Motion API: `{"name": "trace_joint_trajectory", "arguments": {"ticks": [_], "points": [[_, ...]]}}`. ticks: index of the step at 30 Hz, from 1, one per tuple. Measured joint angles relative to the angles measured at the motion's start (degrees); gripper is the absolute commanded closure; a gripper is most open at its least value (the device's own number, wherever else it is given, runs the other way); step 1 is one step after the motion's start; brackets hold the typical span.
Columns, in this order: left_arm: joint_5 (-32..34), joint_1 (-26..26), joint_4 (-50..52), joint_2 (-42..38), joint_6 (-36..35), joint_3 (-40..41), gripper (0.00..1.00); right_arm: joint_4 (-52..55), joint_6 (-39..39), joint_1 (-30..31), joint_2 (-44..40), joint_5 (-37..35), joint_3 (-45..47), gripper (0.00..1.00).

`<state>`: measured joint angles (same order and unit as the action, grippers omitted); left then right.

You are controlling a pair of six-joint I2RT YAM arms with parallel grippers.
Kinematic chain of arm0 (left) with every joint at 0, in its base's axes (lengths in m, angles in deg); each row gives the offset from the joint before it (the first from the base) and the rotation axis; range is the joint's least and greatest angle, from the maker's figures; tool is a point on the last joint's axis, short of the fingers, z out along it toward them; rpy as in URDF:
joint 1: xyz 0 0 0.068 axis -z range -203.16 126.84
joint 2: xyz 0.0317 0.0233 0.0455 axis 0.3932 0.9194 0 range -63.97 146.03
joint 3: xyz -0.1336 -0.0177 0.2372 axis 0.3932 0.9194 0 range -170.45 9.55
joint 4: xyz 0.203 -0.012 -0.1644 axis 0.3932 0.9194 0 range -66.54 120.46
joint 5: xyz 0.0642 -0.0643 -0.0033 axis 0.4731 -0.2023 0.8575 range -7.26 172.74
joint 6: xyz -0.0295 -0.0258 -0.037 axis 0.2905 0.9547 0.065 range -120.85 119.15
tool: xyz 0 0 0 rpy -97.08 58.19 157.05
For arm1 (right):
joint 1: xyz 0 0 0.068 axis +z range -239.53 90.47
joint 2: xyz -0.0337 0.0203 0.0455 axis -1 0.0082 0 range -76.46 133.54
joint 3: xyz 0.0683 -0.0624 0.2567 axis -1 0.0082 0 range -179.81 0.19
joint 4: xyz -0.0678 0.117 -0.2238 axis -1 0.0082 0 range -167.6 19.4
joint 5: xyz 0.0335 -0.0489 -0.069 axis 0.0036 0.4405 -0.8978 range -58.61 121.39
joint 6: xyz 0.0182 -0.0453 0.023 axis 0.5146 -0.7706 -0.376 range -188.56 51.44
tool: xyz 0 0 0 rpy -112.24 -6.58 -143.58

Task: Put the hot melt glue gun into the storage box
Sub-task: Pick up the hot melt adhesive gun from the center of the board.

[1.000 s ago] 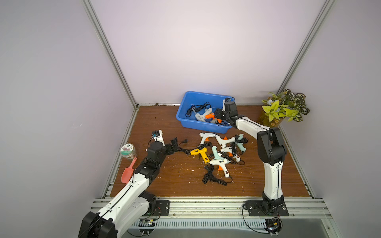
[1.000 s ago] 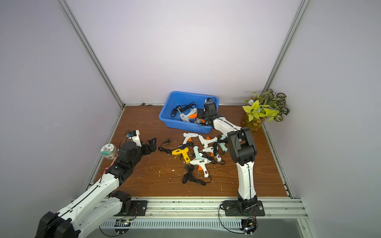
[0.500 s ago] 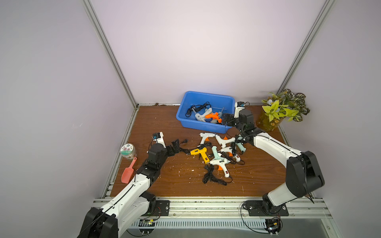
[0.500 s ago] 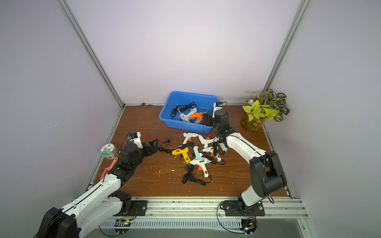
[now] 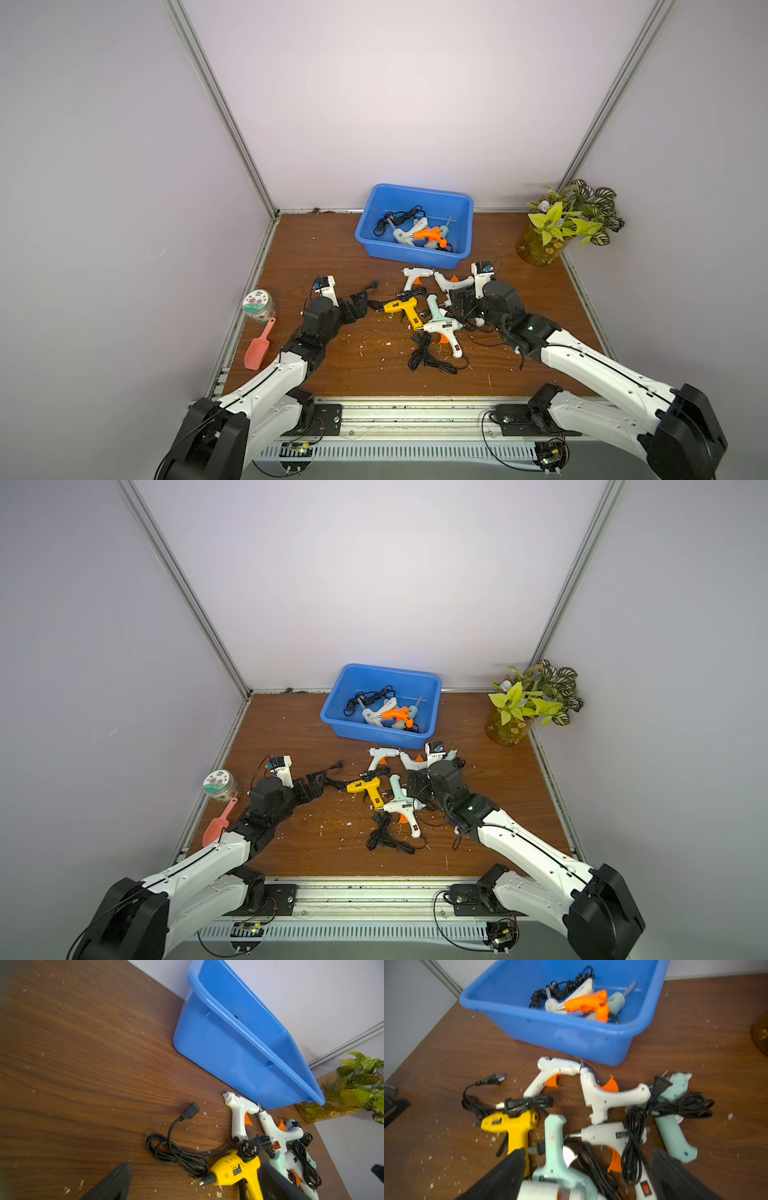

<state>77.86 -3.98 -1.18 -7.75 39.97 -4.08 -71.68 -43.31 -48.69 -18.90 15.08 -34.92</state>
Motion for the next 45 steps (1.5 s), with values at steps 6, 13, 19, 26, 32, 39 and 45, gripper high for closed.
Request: {"name": "trace_joint_trajectory", "arguments": {"ticks": [6, 13, 19, 26, 32, 39, 45], "points": [[0.2, 0.0, -1.4, -1.1, 1.3, 0.8, 0.01, 6.5, 6.1, 5.8, -3.6, 0.1, 5.9, 0.1], [0.7, 0.0, -1.7, -1.3, 1.4, 0.8, 0.01, 8.6, 8.7, 10.2, -3.6, 3.4, 10.2, 0.15], [1.0, 0.0, -1.7, -1.3, 1.4, 0.8, 0.01, 8.2, 8.5, 10.4, -2.3, 6.6, 11.3, 0.26], [1.3, 0.0, -1.7, -1.6, 1.4, 0.8, 0.01, 6.9, 7.6, 10.4, 2.0, 9.2, 11.3, 0.37], [1.6, 0.0, -1.7, -1.9, 1.4, 0.8, 0.01, 5.3, 6.9, 10.4, 5.1, 9.7, 11.2, 0.41], [1.7, 0.0, -1.7, -1.9, 1.4, 0.8, 0.01, 3.3, 6.2, 10.4, 8.8, 10.6, 10.2, 0.5], [1.7, 0.0, -1.6, -1.9, 1.4, 0.8, 0.01, 2.5, 6.1, 10.4, 10.0, 10.5, 9.5, 0.64]]}}
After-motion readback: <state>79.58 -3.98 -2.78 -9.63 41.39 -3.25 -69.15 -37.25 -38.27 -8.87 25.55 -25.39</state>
